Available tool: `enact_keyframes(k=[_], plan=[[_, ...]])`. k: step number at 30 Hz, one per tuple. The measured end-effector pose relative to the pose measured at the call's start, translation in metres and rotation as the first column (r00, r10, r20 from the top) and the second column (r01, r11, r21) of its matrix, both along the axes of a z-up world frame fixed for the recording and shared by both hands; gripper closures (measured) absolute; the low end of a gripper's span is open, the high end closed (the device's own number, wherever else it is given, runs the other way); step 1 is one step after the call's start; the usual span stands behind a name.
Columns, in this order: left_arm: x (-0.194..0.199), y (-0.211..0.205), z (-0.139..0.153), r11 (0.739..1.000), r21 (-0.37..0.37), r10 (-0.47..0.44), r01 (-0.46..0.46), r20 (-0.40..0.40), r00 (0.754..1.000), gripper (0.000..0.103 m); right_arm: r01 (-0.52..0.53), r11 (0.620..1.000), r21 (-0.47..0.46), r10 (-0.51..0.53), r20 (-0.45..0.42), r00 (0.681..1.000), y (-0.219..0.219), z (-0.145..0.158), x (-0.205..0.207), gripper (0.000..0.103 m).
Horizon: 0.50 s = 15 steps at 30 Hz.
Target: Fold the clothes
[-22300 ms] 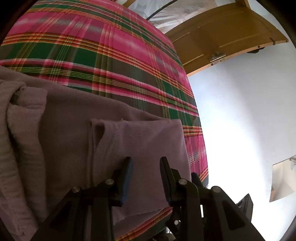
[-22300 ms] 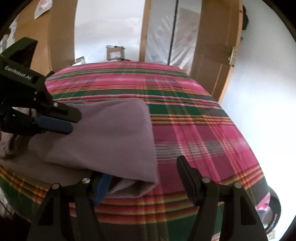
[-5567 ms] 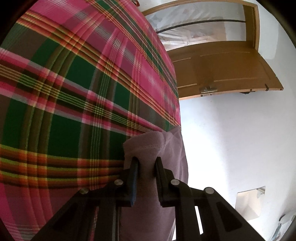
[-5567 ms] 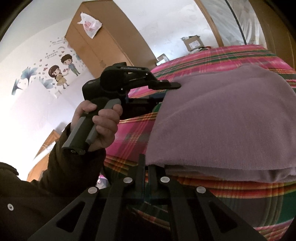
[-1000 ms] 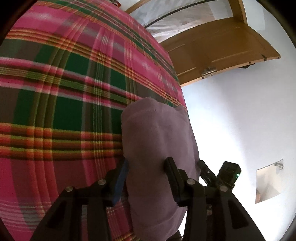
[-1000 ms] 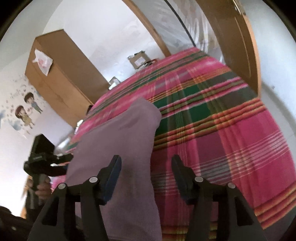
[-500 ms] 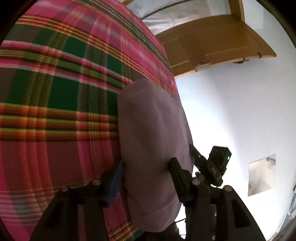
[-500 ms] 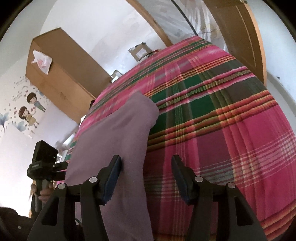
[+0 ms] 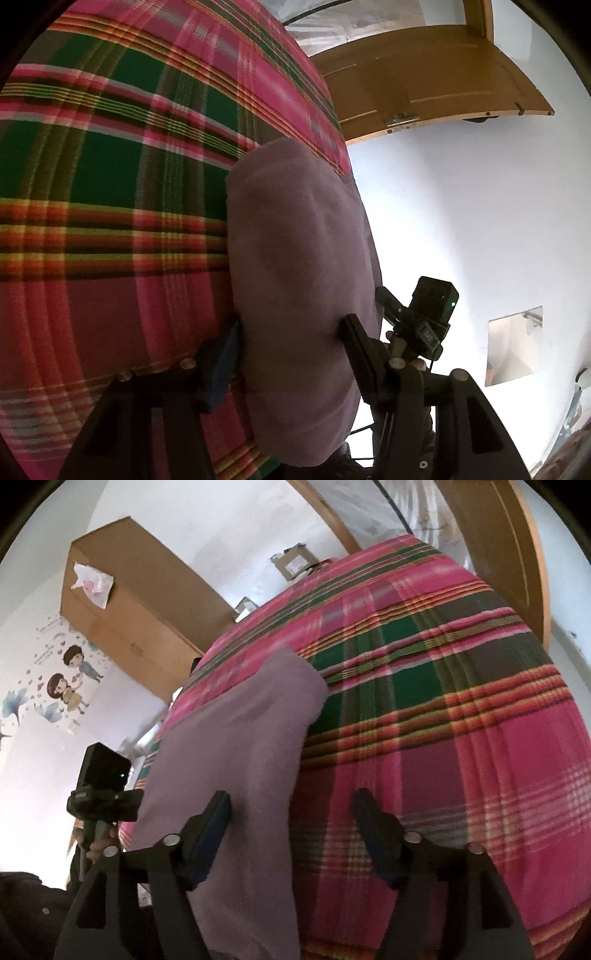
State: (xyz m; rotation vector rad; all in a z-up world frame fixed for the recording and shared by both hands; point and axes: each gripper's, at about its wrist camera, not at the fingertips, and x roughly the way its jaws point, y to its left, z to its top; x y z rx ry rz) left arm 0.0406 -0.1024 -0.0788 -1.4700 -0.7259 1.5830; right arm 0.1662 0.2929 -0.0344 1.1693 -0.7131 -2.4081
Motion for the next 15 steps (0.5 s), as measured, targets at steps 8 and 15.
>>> enact_keyframes(k=[8,15], plan=[[0.003,0.002,-0.002,0.999,0.030,-0.024,0.023,0.017,1.000,0.045,-0.053,0.998,-0.042,0.053,0.000,0.999,-0.006,0.000,-0.010,0.032],[0.003,0.006,-0.004,0.997,0.068,-0.035,0.032,0.050,0.998,0.043,-0.095,0.993,-0.073,0.095,-0.005,0.995,-0.018,-0.001,-0.011,0.032]])
